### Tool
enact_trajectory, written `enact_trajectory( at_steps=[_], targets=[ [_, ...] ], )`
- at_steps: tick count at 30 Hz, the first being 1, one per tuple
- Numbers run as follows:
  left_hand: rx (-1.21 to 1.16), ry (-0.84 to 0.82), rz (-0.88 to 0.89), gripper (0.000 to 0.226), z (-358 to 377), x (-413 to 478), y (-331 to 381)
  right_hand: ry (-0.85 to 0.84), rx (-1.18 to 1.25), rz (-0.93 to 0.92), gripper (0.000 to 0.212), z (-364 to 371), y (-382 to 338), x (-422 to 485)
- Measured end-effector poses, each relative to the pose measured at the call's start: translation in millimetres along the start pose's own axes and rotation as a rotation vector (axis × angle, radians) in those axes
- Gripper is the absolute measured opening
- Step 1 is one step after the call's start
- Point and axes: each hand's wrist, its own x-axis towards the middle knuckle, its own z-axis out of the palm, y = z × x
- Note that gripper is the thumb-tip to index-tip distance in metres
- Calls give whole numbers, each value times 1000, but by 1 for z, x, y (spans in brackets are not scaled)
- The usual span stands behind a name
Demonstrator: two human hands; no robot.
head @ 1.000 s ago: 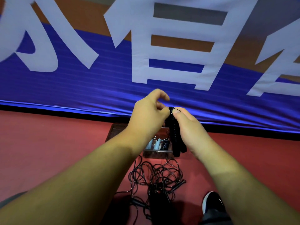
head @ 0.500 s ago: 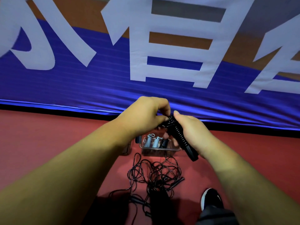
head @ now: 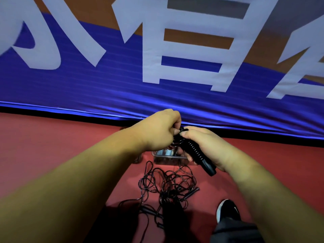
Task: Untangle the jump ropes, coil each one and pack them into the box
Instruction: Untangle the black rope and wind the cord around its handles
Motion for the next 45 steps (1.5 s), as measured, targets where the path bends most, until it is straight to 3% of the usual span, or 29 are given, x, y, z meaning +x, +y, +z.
enact_trajectory(
  at_steps=[5, 10, 17, 25, 30, 33, 37, 43, 45],
  targets=[
    [88, -82, 52, 4, -12, -3, -1, -58, 76, 21, 19, 2, 1, -2],
    [68, -147, -19, 10, -14, -9, -2, -83, -16, 87, 26, 5, 1, -3],
    [159, 0, 18, 15, -11, -12, 4, -63, -28, 62, 35, 12, -6, 1],
    [-251, 378, -182, 11, -11, -10, 6, -111, 2, -4, 30, 10, -15, 4],
    [-535, 422, -252, 5, -7, -3, 21, -79, -207, -38, 29, 8, -8, 10],
    [-551, 380, -243, 5, -5, 1, 23, -30, -275, -44, 50, 4, 0, 14],
    [-574, 311, -208, 8, 0, 6, 21, 60, -262, -60, 43, 4, 6, 17],
    [-340, 330, 28, 7, 1, 2, 40, 143, -246, 32, 69, 2, 13, 20],
    [-359, 337, 59, 6, -1, 2, 45, 158, -247, 24, 58, -2, 11, 19]
  ],
)
